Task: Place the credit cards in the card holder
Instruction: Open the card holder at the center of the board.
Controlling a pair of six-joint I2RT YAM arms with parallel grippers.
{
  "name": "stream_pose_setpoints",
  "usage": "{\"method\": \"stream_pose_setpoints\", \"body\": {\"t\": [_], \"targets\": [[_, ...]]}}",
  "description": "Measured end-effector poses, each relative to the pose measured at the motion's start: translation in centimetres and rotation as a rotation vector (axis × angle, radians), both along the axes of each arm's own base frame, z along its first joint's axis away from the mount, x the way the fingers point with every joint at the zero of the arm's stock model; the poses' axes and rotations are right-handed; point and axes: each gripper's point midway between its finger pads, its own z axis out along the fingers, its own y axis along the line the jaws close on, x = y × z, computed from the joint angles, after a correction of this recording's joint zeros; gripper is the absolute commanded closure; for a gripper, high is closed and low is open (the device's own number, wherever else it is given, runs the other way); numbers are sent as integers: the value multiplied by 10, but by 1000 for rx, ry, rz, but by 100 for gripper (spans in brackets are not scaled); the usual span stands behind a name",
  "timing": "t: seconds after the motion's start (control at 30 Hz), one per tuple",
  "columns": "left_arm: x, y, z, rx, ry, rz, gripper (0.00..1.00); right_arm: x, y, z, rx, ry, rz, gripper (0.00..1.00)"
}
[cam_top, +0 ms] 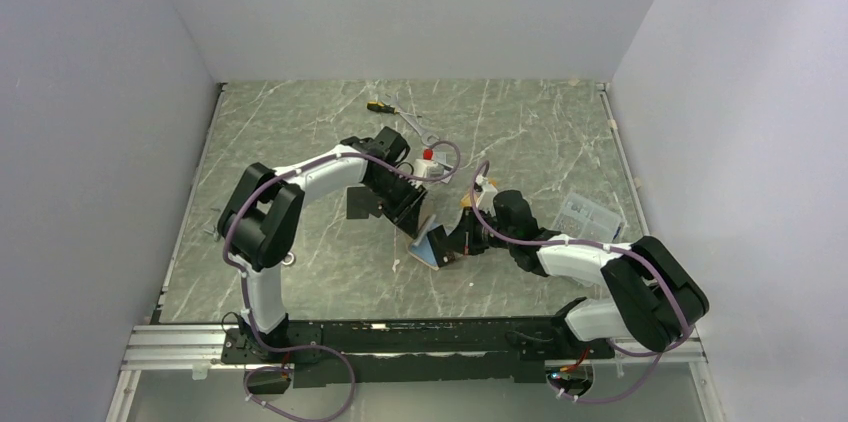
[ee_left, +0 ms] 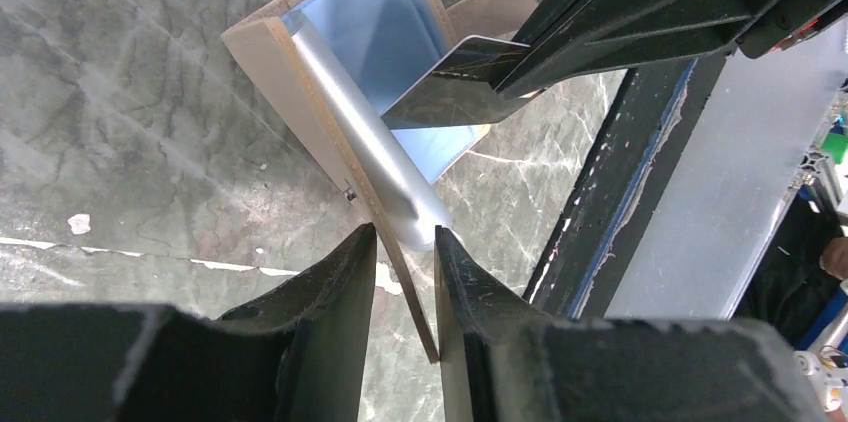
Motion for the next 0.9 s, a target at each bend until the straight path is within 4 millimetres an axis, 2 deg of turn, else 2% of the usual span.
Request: {"method": "stream_pose_setpoints", "body": {"t": [0.3, 0.5, 0.6, 0.73, 0.9], "targets": [[7, 8, 4, -44, 39, 38, 71, 1, 6, 6, 29, -12, 26, 100], [7, 15, 0, -42, 51, 68, 86, 2, 8, 8, 38, -16, 36, 100], [9, 17, -2, -27, 48, 83, 89, 4, 10, 10, 43, -21, 38, 100], [11, 18, -3, -17, 43, 96, 88, 6, 12, 9, 43, -18, 39, 100], [12, 19, -5, -16, 48, 106, 81, 8, 15, 10, 54, -21, 51, 100]]}}
